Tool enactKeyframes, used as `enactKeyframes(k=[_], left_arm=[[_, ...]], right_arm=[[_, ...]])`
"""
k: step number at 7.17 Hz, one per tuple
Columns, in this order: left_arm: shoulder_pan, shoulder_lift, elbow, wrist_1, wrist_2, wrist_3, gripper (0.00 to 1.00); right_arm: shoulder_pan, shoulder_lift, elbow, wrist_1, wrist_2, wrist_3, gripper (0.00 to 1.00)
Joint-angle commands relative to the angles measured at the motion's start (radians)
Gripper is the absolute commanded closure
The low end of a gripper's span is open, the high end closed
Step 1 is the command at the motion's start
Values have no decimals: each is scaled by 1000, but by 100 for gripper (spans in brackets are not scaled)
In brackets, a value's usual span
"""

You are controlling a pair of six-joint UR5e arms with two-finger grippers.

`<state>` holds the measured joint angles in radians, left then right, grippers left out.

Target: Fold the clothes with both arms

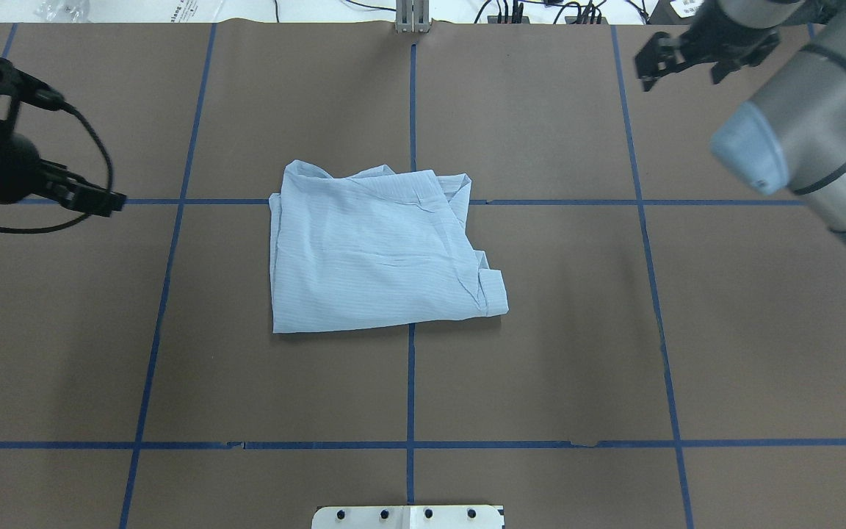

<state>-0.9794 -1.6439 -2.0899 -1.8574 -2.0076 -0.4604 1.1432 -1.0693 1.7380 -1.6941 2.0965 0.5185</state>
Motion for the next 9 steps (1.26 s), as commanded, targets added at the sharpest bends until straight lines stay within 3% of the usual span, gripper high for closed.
enactKeyframes(k=[1,3,5,6,7,8,9], left_arm=[[-265,119,13,10,-144,341,0],[-447,226,65,-8,-244,463,0],[-513,268,155,-6,-244,454,0],[-577,269,218,-12,-237,456,0],[-643,253,214,-26,-238,438,0],[-636,228,237,10,-238,336,0],[-636,240,249,29,-296,280,0]], right_arm=[[258,-182,-3,-10,179,-457,0],[392,-356,6,-16,243,-581,0],[412,-571,34,34,246,-606,0],[421,-607,35,63,246,-601,0],[426,-624,41,68,247,-601,0],[429,-626,52,89,252,-600,0],[426,-623,43,93,251,-600,0]])
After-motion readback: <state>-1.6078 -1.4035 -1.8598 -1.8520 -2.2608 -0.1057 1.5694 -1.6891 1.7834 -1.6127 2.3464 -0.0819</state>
